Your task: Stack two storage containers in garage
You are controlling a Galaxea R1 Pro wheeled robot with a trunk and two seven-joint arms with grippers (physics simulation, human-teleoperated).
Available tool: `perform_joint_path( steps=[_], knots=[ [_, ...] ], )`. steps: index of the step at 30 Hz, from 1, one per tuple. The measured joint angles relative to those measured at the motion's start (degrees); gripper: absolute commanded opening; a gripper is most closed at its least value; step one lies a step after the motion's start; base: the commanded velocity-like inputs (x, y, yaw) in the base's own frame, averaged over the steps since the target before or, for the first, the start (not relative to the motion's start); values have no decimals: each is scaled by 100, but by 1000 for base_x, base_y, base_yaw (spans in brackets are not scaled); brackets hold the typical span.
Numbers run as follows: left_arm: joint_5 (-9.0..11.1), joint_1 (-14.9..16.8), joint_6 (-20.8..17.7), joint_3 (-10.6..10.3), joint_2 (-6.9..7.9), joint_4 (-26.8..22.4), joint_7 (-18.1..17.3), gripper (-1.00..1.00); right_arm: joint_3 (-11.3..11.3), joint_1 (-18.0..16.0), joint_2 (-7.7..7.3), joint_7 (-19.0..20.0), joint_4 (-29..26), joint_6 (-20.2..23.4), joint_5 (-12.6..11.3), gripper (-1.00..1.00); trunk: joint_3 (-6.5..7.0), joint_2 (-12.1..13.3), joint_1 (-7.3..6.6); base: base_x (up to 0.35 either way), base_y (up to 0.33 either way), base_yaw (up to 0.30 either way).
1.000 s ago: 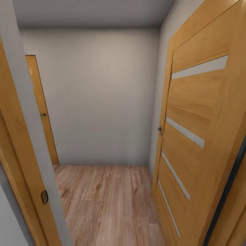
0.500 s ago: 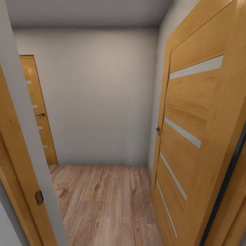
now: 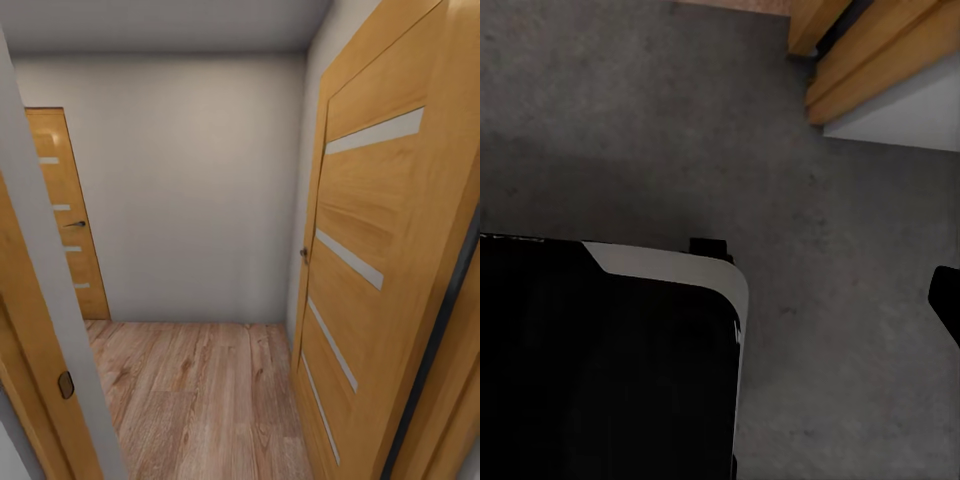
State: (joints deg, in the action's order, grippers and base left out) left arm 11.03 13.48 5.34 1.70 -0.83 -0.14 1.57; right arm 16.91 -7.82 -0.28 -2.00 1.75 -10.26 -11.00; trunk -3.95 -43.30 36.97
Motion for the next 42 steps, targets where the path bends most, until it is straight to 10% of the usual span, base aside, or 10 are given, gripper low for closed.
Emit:
perform_joint_path(
  steps=[42],
  knots=[
    [0, 0, -31, 1, 27, 1, 0, 100, 0, 0, -9, 0, 0, -12, 9, 100, 0, -1, -3, 238, 0, 6]
  ],
)
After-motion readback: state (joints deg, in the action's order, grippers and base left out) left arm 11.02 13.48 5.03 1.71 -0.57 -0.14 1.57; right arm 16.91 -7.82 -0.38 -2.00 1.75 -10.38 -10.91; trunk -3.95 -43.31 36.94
